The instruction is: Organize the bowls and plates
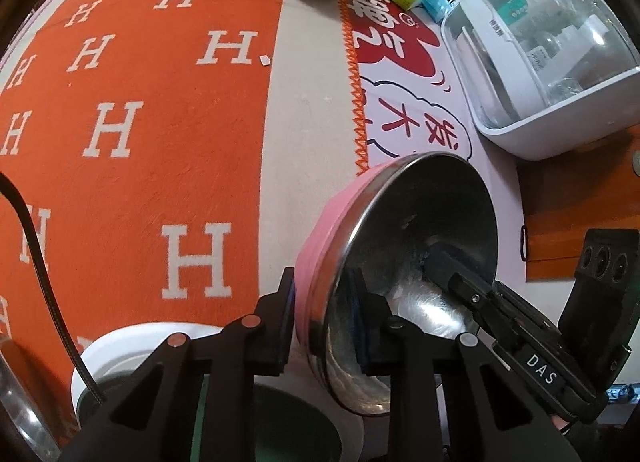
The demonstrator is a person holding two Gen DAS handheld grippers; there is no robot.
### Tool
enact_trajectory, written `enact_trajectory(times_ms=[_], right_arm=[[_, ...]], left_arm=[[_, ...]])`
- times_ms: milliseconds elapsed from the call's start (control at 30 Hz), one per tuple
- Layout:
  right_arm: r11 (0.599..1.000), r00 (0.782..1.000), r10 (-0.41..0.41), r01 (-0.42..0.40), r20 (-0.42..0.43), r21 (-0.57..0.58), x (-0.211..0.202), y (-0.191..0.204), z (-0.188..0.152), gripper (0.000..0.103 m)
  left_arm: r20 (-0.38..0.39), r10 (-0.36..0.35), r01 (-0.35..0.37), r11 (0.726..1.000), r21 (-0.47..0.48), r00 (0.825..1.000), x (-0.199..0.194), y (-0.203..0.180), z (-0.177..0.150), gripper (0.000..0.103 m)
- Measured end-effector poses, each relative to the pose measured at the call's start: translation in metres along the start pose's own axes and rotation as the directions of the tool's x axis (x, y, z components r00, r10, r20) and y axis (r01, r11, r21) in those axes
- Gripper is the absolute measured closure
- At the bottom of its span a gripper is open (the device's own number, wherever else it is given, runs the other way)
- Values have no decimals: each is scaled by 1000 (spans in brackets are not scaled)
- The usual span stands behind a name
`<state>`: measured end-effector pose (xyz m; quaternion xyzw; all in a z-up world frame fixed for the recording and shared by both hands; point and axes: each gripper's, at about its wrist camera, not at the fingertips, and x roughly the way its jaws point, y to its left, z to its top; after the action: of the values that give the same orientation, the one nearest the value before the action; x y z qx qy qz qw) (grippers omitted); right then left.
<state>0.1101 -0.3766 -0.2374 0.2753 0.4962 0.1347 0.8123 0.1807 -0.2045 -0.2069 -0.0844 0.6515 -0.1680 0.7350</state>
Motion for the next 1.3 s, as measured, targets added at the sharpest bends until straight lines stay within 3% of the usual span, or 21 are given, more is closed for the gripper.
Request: enact_trajectory(times_ms=[333,867,1300], right_arm=[[999,997,-12,15,81,-46,-30,17,-7,90],[978,976,-73,111,204,-177,-77,57,-31,91],[952,964,-87,155,251,-264,-95,101,-55,91]], left_arm=[[81,-39,35,998,44,996,-34,-6,-16,83],[186,-108,91,991,97,977,-79,-10,-52,84],[244,-135,112,988,105,960,-118,7,-89,84]])
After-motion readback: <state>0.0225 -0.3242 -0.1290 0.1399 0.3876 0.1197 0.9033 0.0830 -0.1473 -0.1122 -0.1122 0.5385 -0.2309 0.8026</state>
